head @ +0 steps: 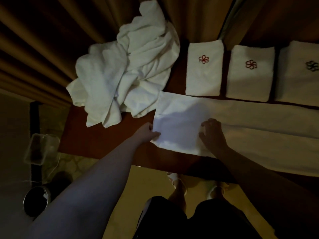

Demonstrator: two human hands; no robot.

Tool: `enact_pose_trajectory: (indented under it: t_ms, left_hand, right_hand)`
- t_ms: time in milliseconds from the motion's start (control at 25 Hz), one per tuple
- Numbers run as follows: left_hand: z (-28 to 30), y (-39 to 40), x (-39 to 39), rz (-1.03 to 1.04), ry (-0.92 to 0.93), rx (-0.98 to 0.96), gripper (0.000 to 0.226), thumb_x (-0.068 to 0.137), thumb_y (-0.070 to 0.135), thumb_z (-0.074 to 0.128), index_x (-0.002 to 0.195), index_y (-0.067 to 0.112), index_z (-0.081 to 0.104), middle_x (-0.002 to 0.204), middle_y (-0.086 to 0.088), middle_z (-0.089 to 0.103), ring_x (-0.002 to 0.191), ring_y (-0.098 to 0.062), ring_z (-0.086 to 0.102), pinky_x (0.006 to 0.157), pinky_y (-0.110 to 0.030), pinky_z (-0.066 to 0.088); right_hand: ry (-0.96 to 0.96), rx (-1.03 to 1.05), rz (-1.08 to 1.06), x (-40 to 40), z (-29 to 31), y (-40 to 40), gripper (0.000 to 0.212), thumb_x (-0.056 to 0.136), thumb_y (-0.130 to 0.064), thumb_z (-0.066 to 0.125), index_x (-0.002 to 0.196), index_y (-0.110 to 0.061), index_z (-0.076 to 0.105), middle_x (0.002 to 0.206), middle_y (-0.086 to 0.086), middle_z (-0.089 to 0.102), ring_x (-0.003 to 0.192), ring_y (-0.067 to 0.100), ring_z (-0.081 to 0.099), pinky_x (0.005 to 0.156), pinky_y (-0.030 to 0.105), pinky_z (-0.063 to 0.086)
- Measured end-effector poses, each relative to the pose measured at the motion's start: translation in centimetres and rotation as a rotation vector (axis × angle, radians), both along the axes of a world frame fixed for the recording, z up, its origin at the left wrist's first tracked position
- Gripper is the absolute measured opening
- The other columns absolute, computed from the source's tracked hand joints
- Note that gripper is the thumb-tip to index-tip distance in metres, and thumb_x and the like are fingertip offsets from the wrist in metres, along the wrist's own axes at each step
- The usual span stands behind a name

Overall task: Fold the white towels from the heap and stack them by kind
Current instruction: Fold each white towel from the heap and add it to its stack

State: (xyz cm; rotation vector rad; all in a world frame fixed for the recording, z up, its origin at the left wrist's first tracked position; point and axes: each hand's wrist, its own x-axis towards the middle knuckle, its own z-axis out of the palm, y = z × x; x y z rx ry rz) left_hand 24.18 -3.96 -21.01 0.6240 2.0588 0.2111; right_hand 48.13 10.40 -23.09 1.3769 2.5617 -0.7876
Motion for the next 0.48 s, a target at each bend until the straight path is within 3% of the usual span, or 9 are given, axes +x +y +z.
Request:
enact_pose_trajectory:
  t_ms: [120,240,360,480]
  left_hand:
    - [-1.3,-2.0,0.0,-0.092,-0.031,-0.03,0.024,0.086,0.028,0.068,0.075,0.015,0.052,0.075,0.001,0.048,0.07,-0.014,0.048,0.054,-0.026,0.031]
    - [-1.4,-3.0,0.8,-0.015,0.044,0.054,0.019,0.082,0.024,0.066,0.073,0.012,0.054,0.073,-0.003,0.05,0.065,-0.017,0.048,0.056,-0.029,0.032]
    - [-1.3,-4.0,1.8,0.045,0.113,0.114,0.021,0.081,0.026,0.062,0.07,0.012,0.051,0.07,-0.005,0.048,0.062,-0.018,0.047,0.055,-0.031,0.03]
    - [-1.6,-4.6,2.4,0.023,0.156,0.005,0.031,0.083,0.028,0.062,0.061,0.012,0.046,0.063,-0.004,0.044,0.056,-0.019,0.045,0.053,-0.029,0.029]
  right_hand:
    - [-0.005,0.083,0.004,0.5,-0.2,-0.7,0.026,0.083,-0.013,0.064,0.106,-0.002,0.062,0.122,0.02,0.05,0.116,0.038,0.044,0.089,0.044,0.048]
    - [-0.009,0.151,0.092,0.9,-0.5,-1.9,0.019,0.083,-0.014,0.064,0.096,-0.002,0.063,0.105,0.019,0.054,0.1,0.038,0.051,0.078,0.043,0.049]
    - [-0.11,0.117,0.111,0.3,-0.9,-2.9,0.027,0.086,-0.025,0.061,0.103,-0.004,0.059,0.107,0.018,0.053,0.102,0.037,0.049,0.079,0.041,0.047]
    - [-0.196,0.059,0.051,-0.6,-0.9,-3.0,0.041,0.088,-0.042,0.059,0.108,-0.008,0.052,0.11,0.015,0.053,0.107,0.034,0.048,0.08,0.04,0.044]
